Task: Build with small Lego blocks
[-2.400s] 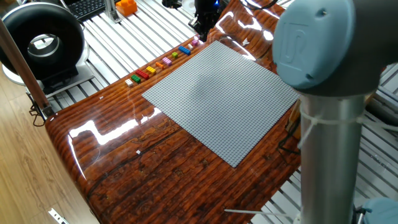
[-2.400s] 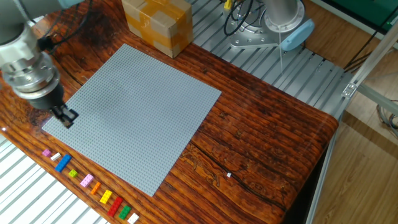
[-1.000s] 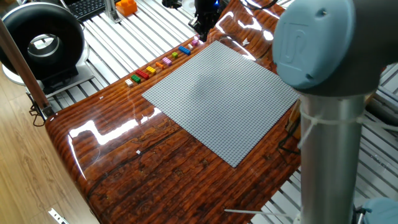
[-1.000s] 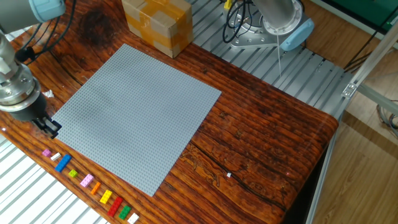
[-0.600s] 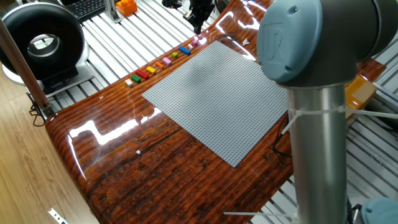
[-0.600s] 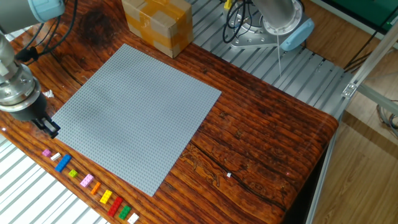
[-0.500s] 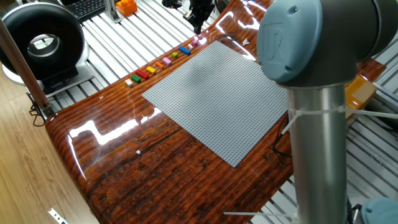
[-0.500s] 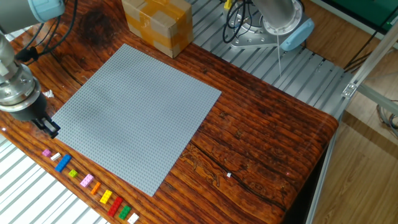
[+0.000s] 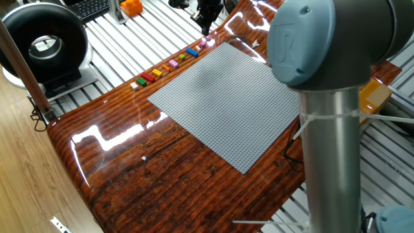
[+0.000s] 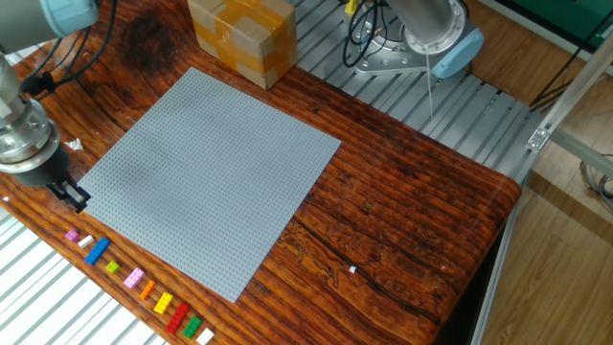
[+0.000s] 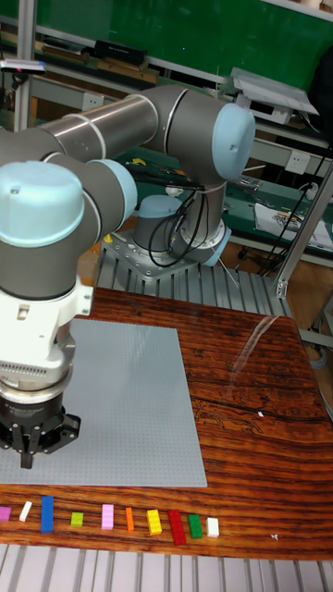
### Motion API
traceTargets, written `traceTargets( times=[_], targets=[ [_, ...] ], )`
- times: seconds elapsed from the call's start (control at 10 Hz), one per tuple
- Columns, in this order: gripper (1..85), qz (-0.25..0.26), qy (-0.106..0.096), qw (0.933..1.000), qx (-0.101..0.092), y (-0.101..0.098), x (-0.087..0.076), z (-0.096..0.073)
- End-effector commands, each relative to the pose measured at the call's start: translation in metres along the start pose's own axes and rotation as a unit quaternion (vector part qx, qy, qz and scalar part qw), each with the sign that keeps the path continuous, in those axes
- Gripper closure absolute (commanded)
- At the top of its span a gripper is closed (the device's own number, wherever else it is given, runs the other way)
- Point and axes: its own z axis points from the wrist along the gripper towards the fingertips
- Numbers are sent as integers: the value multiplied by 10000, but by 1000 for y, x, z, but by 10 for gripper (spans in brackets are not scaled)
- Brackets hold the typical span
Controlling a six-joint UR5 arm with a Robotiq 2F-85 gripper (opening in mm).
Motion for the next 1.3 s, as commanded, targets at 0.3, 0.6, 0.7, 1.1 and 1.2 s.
traceTargets(
  times=[0.3, 0.6, 0.7, 1.1, 1.2],
  targets=[
    [713, -244, -84, 9996, -75, -23, -24, 25],
    [537, -461, -33, 9989, 8, -29, -22, 35],
    [517, -501, -54, 9987, 33, -31, -24, 39],
    [410, -421, -113, 9990, -49, -16, -25, 42],
    [390, -465, -147, 9988, -92, -14, -27, 43]
  ],
)
